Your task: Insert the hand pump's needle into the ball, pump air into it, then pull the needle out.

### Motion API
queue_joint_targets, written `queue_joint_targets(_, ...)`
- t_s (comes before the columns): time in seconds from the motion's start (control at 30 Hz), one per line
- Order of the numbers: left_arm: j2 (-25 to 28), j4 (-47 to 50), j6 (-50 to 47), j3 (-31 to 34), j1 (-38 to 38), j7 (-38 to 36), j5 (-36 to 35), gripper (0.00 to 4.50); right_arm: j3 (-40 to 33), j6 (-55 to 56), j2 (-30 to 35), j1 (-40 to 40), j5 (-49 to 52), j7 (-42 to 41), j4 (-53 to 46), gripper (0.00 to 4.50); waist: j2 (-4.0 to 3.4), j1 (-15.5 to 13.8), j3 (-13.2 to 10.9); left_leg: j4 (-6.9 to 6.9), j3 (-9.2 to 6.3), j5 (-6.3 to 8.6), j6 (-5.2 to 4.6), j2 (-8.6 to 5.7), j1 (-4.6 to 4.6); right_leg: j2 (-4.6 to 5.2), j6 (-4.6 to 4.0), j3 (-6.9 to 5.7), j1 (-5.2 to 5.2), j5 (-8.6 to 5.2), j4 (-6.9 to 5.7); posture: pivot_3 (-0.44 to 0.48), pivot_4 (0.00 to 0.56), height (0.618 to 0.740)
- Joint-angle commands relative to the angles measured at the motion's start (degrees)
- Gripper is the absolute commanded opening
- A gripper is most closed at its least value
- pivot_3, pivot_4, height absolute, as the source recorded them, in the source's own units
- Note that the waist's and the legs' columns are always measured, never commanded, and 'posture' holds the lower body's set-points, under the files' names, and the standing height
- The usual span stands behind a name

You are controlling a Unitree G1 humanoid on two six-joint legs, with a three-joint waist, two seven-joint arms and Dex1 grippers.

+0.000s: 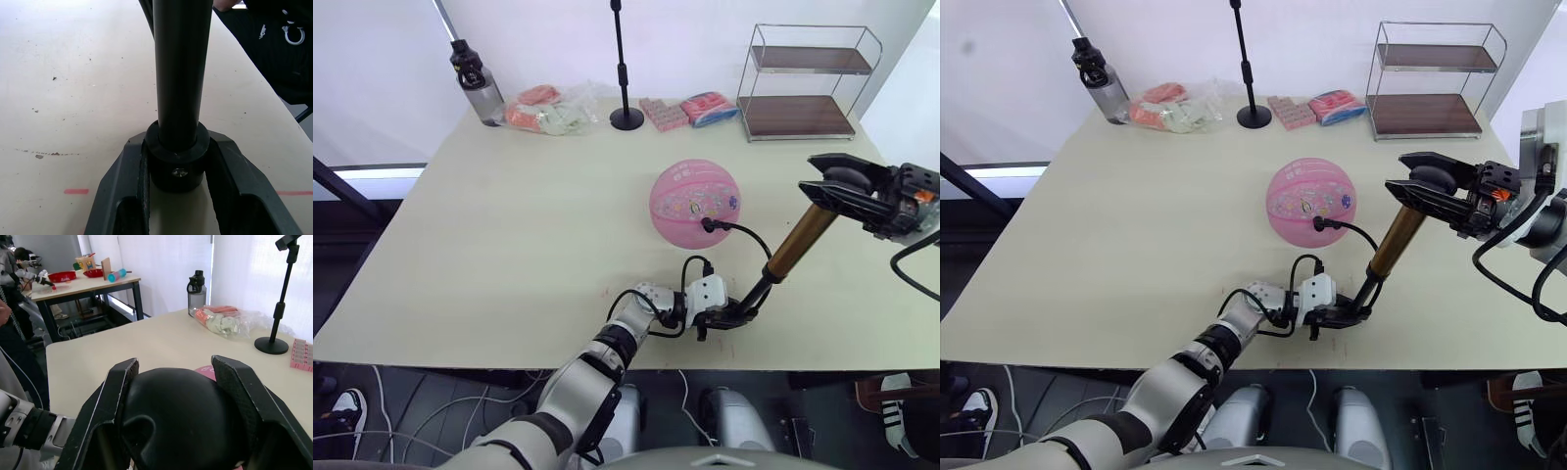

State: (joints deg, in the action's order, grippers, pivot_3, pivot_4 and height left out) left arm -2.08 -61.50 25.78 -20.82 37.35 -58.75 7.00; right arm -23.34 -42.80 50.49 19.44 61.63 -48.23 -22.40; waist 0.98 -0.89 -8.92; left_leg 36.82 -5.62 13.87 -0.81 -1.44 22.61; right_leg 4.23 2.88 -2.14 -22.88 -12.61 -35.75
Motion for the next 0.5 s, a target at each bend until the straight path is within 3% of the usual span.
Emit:
queue_joint_targets(0.03,2.51,-4.72,-2.91,-1.36,-2.74,1.69,3.42,1.10,-0.69,4.61,-0.63,-3.42,-2.84,-3.23,-4.29,1.89,0.02,-0.01,0.02,0.00,-0.01,0.00,0.00,-0.01,0.00,0.00,0.00,0.00,0.01,0.00,0.00,0.000,0.150,0.740)
queue_joint_targets(0.27,2.71,-4.61,-2.91,-1.41,-2.82,1.78,3.43,1.10,7.74,13.28,-6.13,-13.96,-13.41,-7.05,-2.68,1.89,0.37,0.17,0.24,0.00,0.03,0.00,0.00,0.08,-0.53,-0.06,0.01,0.03,0.44,0.00,-0.05,0.000,0.150,0.740)
queue_joint_targets(0.5,2.53,-4.52,-3.03,-1.29,-2.93,1.98,3.48,1.10,16.23,17.55,-12.98,-18.07,-19.26,-8.45,3.59,1.89,0.68,0.12,0.74,-0.10,-0.05,0.02,0.02,0.53,-0.91,-0.19,-0.21,-0.06,0.79,-0.14,-0.06,0.000,0.150,0.740)
